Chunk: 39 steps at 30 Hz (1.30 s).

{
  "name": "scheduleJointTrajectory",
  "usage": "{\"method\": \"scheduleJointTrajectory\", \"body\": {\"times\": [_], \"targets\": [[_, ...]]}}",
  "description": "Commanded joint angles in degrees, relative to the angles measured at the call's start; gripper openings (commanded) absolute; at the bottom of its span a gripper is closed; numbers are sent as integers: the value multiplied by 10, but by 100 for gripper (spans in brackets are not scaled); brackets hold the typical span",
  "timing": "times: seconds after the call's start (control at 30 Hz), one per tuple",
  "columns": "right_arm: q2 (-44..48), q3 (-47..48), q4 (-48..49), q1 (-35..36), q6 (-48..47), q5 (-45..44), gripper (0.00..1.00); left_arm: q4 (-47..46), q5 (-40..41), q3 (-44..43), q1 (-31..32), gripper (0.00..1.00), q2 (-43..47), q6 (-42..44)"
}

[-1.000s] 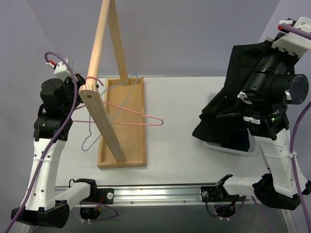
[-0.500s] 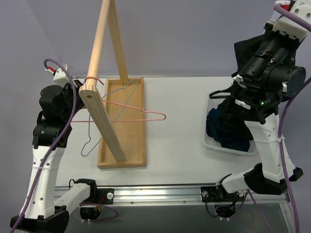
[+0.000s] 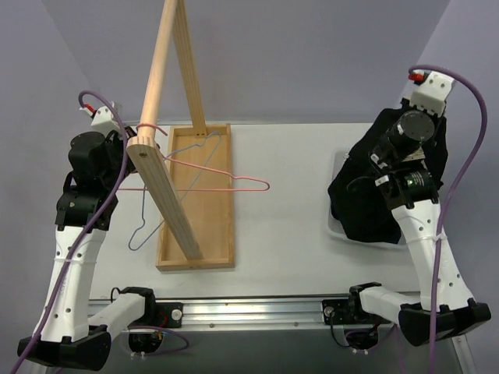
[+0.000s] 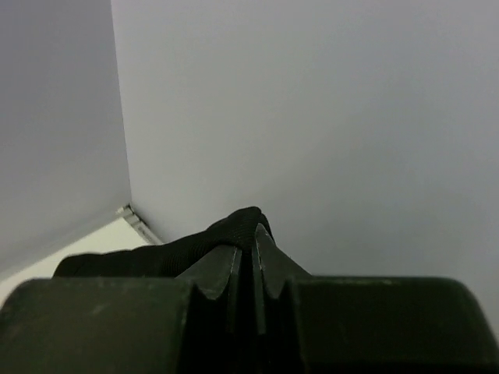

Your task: Remove the skirt from the hanger

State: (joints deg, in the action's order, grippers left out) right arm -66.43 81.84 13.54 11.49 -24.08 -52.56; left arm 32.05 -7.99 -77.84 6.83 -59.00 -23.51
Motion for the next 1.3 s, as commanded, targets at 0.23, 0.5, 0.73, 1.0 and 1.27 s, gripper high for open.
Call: {"method": "scheduleJointTrajectory", "body": {"times": [0.23, 0.5, 0.73, 1.0, 1.27], "targets": [[26, -165, -203, -66, 342, 41, 0, -11, -40, -36, 3, 2, 6, 7], [8, -147, -225, -49, 424, 290, 0, -13, -55, -33, 3, 2, 13, -2], [17, -56, -217, 53, 455, 328, 0, -24, -65, -11, 3, 2, 20, -19], [15, -2, -220, 50, 542, 300, 0, -19, -64, -18, 3, 2, 36, -27], [15, -70, -300, -84, 561, 200, 0, -3, -57, -20, 3, 2, 45, -16]]}}
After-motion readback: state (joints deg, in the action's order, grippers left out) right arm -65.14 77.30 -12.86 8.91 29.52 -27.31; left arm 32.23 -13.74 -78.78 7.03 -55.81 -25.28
